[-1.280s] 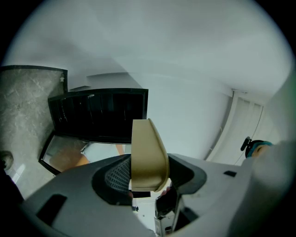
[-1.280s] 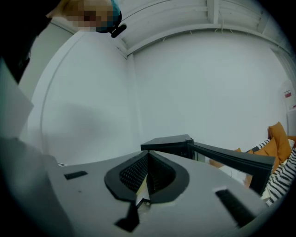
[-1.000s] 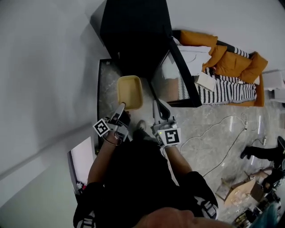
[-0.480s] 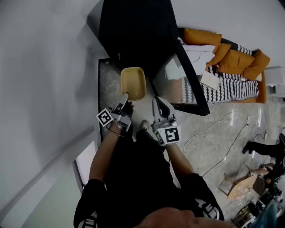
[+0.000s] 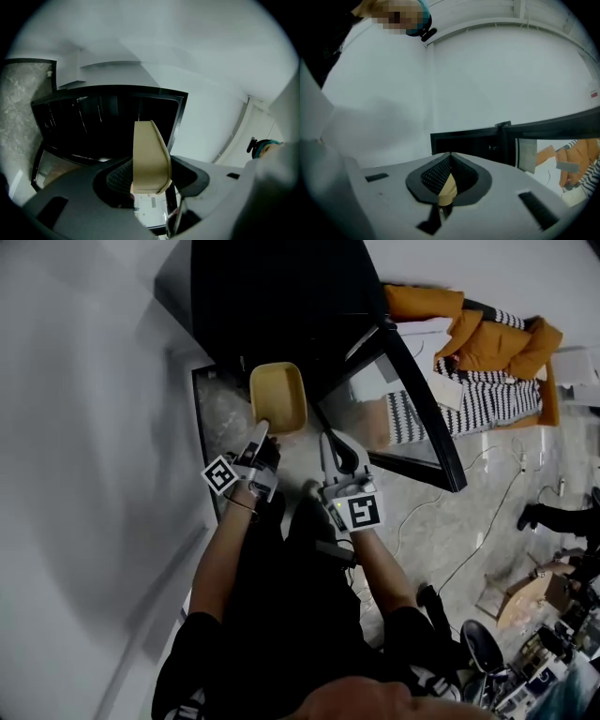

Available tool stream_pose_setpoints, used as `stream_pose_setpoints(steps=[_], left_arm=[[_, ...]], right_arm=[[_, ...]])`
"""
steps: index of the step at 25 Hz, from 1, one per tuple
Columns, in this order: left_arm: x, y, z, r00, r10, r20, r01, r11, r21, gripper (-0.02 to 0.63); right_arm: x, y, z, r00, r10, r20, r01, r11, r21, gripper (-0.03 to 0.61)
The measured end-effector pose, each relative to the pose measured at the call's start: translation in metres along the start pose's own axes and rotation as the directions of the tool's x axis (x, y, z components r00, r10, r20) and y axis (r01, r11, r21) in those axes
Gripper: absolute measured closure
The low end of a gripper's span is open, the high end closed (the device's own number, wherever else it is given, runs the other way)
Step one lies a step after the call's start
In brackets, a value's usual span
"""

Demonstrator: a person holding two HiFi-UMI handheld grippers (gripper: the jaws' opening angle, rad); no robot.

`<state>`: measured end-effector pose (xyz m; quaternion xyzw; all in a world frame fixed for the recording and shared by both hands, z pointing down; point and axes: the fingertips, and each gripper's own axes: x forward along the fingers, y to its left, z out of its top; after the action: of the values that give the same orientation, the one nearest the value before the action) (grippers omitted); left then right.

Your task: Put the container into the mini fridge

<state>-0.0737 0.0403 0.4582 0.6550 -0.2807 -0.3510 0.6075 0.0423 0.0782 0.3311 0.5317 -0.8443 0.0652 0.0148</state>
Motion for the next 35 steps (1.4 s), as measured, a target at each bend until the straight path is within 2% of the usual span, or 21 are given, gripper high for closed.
stream_pose_setpoints(steps=[4, 12, 17, 19, 22, 35], left_arm=[[0.013, 0.036, 0.013, 1.000, 0.021, 0.023, -0.021, 1.000, -0.019, 0.391], [0.048, 0.092, 0.026, 0.997, 0.022, 0.075, -0.022, 1.000, -0.012, 0.391], [0.073, 0.129, 0.030, 0.995, 0.020, 0.098, -0.017, 0.999, -0.033, 0.391], [0.084, 0.143, 0.034, 0.995, 0.013, 0.100, -0.010, 0.999, -0.036, 0.391], [0.099, 0.158, 0.039, 0.995, 0.001, 0.096, 0.002, 1.000, -0.031, 0.391], [0.140, 0.202, 0.071, 0.994, -0.016, 0.104, 0.021, 0.999, -0.042, 0.391]], right_arm=[[0.019, -0.009, -0.026, 1.000, -0.002, 0.004, 0.002, 1.000, -0.001, 0.577], [0.039, -0.032, -0.085, 0.996, 0.039, -0.083, -0.037, 0.999, 0.018, 0.577], [0.056, -0.039, -0.108, 0.996, 0.092, -0.004, -0.092, 0.995, 0.023, 0.577], [0.063, -0.047, -0.124, 0.995, 0.093, -0.023, -0.093, 0.995, 0.021, 0.577], [0.073, -0.057, -0.147, 0.993, 0.083, -0.080, -0.081, 0.996, 0.027, 0.577], [0.126, -0.076, -0.204, 0.990, 0.077, -0.118, -0.073, 0.997, 0.036, 0.577]])
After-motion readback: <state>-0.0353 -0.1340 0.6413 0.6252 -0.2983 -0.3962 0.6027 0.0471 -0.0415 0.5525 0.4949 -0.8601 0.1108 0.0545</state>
